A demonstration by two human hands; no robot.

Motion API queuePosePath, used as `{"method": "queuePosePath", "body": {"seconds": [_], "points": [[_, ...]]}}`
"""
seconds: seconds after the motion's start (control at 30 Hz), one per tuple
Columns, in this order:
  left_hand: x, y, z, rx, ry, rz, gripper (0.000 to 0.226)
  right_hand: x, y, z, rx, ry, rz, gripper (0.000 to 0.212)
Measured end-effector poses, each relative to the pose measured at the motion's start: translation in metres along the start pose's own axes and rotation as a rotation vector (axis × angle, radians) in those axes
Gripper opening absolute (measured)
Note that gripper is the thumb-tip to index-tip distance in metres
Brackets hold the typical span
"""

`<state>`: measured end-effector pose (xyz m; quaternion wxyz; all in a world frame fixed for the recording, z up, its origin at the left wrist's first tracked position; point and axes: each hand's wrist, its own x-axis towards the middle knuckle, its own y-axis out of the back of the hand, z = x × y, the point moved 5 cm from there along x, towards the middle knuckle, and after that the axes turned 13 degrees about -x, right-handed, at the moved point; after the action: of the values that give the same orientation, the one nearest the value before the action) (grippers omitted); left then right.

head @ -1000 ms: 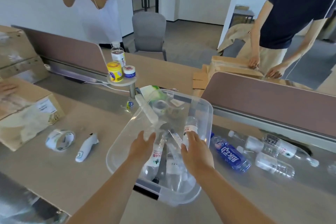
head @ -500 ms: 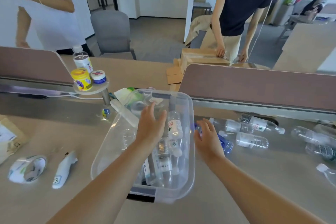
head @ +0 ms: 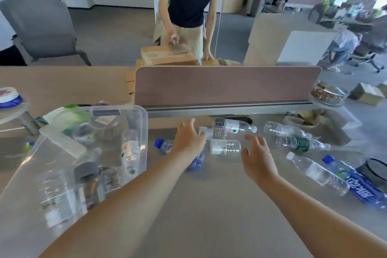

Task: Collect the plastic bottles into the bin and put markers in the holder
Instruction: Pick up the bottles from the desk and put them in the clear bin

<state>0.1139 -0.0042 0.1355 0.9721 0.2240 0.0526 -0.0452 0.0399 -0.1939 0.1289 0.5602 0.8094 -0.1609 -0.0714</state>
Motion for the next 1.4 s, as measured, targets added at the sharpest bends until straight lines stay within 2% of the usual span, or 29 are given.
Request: {"method": "queuePosePath", "body": {"seconds": [0.13, 0.2, 0.33, 0.43, 0.5, 0.6, 0.67, 0.77, 0.87, 0.9, 0.97, 1.03, 1.17, 1.3, 1.4], "points": [[0.021, -0.044, -0.037, 0.199, 0.197, -0.106, 0.059, 0.032, 0.013, 0.023, 0.027, 0.016, 0.007, 0.04], [0.032, -0.054, -0.056, 0.265, 0.277, -0.086, 0.059, 0.045, 0.015, 0.031, 0.06, 0.028, 0.018, 0.04], [0.05, -0.077, -0.095, 0.358, 0.402, -0.127, 0.049, 0.062, 0.004, 0.052, 0.051, 0.08, -0.017, 0.041], [0.048, -0.087, -0.116, 0.336, 0.447, -0.078, 0.027, 0.073, -0.013, 0.073, 0.061, 0.102, -0.048, 0.041], [0.042, -0.09, -0.128, 0.345, 0.471, 0.003, 0.026, 0.079, -0.027, 0.086, 0.061, 0.103, -0.082, 0.04], [0.029, -0.09, -0.135, 0.318, 0.527, 0.008, 0.026, 0.091, -0.051, 0.087, 0.057, 0.119, -0.182, 0.039], [0.024, -0.084, -0.133, 0.191, 0.549, 0.011, 0.024, 0.106, -0.067, 0.076, 0.06, 0.15, -0.216, 0.039], [0.018, -0.068, -0.113, 0.058, 0.458, 0.076, 0.026, 0.132, -0.093, 0.055, 0.032, 0.208, -0.281, 0.043], [0.011, -0.048, -0.076, 0.058, 0.217, 0.126, 0.027, 0.138, -0.133, 0.049, -0.194, 0.324, -0.46, 0.052], [0.007, -0.041, -0.061, 0.074, 0.143, 0.117, 0.028, 0.132, -0.145, 0.054, -0.27, 0.327, -0.52, 0.054], [0.002, -0.027, -0.039, 0.13, 0.038, 0.102, 0.029, 0.112, -0.161, 0.069, -0.29, 0.211, -0.626, 0.06], [-0.001, -0.013, -0.027, 0.148, -0.006, 0.11, 0.03, 0.096, -0.168, 0.077, -0.246, 0.131, -0.625, 0.061], [-0.004, 0.004, -0.01, 0.103, -0.064, 0.151, 0.03, 0.082, -0.171, 0.073, -0.291, 0.19, -0.582, 0.06], [-0.008, 0.02, 0.002, 0.134, -0.133, 0.205, 0.032, 0.074, -0.164, 0.069, -0.212, 0.134, -0.56, 0.052], [-0.011, 0.04, 0.0, 0.144, -0.163, 0.258, 0.033, 0.071, -0.151, 0.046, -0.152, 0.18, -0.495, 0.048]]}}
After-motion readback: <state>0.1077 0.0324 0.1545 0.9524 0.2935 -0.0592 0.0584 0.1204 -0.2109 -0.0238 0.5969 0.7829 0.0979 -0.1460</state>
